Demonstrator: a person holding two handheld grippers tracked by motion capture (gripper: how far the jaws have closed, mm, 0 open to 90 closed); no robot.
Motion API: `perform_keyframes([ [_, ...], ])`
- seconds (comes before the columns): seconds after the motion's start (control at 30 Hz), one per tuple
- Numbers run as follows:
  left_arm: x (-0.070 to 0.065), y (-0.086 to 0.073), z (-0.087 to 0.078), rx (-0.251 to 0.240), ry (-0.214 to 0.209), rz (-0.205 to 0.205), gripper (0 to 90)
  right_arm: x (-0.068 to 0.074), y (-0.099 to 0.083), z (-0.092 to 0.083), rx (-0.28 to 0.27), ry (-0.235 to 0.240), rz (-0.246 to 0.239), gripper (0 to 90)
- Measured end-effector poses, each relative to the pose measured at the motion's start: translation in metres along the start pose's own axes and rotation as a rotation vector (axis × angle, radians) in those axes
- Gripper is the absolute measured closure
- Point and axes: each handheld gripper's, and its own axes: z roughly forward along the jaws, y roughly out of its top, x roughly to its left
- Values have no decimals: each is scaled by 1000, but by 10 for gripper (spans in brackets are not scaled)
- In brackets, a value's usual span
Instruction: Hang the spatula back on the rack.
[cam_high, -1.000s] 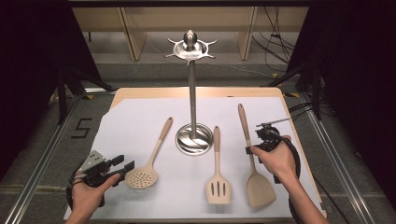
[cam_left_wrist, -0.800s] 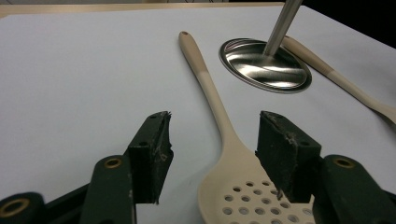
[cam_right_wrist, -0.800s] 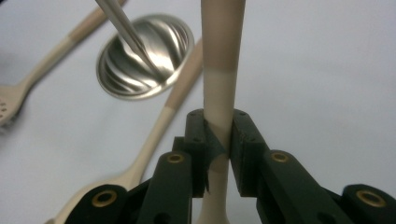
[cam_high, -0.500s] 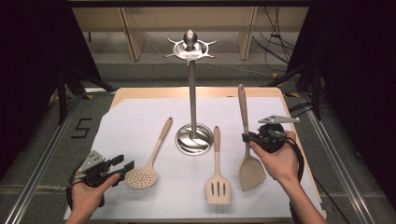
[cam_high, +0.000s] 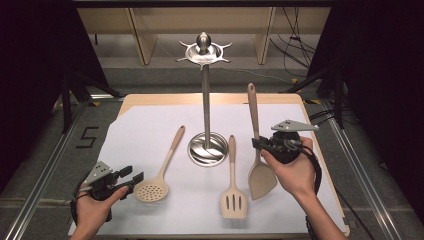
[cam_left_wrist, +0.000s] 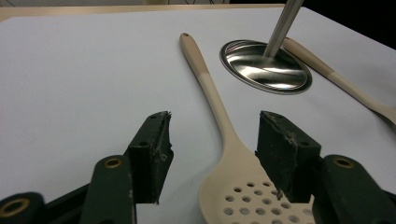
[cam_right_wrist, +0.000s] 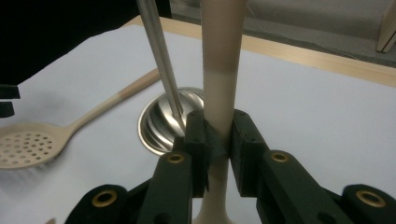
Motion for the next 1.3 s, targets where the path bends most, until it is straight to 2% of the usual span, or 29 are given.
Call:
perform_keyframes([
  [0.03,0,0,0,4,2,1,434,3,1,0,0,7,14,793],
  [0.1,0,0,0,5,2,2,435,3,3,0,-17,11,-33,792],
  [0.17,-1,0,0,-1,-1,0,434,9,5,-2,-5,14,-2,792],
  [0.23,-1,0,-1,12,14,1,435,10,6,0,-23,19,-27,792],
  [0.37,-1,0,-1,9,13,1,435,18,9,-1,-35,36,-22,793],
  [0.53,-1,0,0,1,3,1,435,27,15,-3,-58,52,-63,792],
  [0.6,-1,0,0,1,4,1,435,32,16,-5,-59,54,-39,792],
  [0.63,-1,0,0,1,2,2,435,32,17,-4,-67,51,-68,792],
  [0.73,-1,0,0,0,2,1,435,38,19,-4,-77,64,-53,792],
  [0.8,-1,0,0,0,3,0,434,40,21,-4,-79,77,-64,792],
  [0.83,-1,0,0,0,3,1,435,39,21,-3,-92,66,-92,792],
  [0.9,-1,0,-1,0,2,1,435,41,23,-4,-91,79,-71,792],
  [0.97,-1,0,-1,8,9,3,435,40,26,-5,-97,70,-83,793],
  [1.0,-1,0,-1,10,11,2,435,40,27,-6,-103,73,-70,792],
  [1.03,-1,0,-1,10,10,3,435,38,28,-5,-122,79,-89,792],
  [1.1,-1,0,-1,9,10,2,435,37,31,-8,-119,78,-77,792],
  [1.2,-1,0,0,3,4,1,435,32,37,-9,-143,85,-108,792],
  [1.27,0,0,0,0,-2,2,435,33,38,-9,-140,92,-90,792],
  [1.3,-1,0,0,1,1,2,435,28,41,-9,-138,94,-122,792],
])
